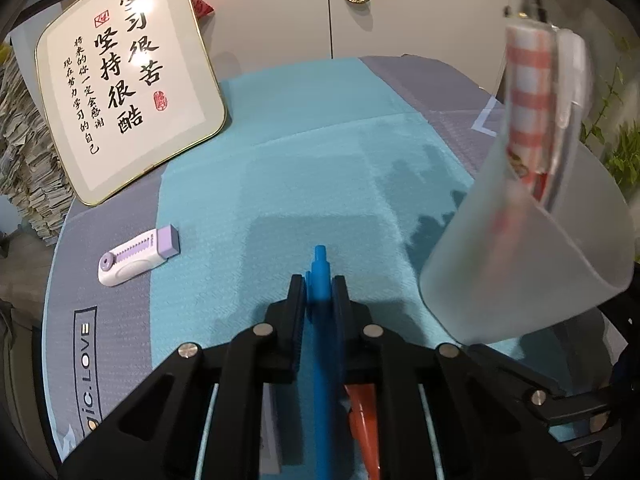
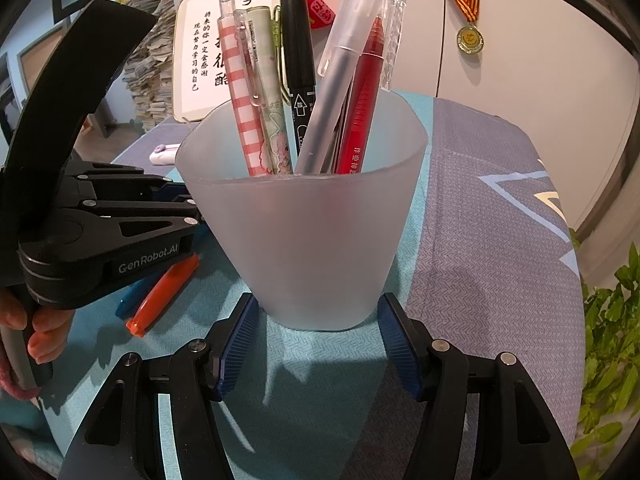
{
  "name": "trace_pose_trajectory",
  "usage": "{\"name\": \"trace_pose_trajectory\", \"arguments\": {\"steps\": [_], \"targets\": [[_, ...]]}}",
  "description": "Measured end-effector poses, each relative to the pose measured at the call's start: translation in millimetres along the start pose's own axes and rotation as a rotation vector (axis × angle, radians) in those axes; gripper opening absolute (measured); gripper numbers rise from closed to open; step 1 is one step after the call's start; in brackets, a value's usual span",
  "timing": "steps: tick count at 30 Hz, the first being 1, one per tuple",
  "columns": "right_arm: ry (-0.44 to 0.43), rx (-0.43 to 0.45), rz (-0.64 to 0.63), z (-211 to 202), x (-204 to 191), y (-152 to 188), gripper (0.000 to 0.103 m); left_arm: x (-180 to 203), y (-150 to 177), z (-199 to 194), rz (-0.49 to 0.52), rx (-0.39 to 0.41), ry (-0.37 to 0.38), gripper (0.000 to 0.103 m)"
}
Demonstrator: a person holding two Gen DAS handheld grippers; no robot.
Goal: Organize stationery
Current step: 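Move the left gripper to the blue pen and close on it, then lift the blue pen, lower it into the frosted cup, open left gripper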
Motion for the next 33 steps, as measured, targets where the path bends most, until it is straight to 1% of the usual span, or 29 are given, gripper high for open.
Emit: {"name": "trace_pose_trajectory", "arguments": {"steps": [12,14,21,26,29,31,33], "targets": [[0.0,-0.001,-0.003,0,1,0,0.062,-3,-10,-53,-0.027,0.107,0.043,0.011],[-0.001,-0.001,-0.003,0,1,0,0.063,-9,-11,-63,-0.032,0.131,0.05,0.011],[0.0,-0.001,-0.003,0,0,0,0.063,-1,-20,-106,-0.036,0.237,0.082,0.008],[0.0,-0.001,-0.003,0,1,0,0.063,7,-34,-137,-0.044,0.318,0.138,0.008],[0.0,-0.001,-0.003,0,1,0,0.062,13,-40,-157,-0.044,0.36,0.195,0.008],[0.0,-0.001,-0.003,0,0,0,0.062,19,-43,-173,-0.034,0.391,0.224,0.008],[0.0,-0.001,-0.003,0,0,0,0.062,24,-46,-188,-0.016,0.431,0.237,0.008]]}}
Point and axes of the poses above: each gripper's, at about its wrist camera, not at the fingertips, and z roughly the way its jaws point, x to its right, y to its underside, the point moved 5 cm from there along z, roughly the way its jaws point, and after that the axes turned 12 degrees about -z, right-handed, at the moved point
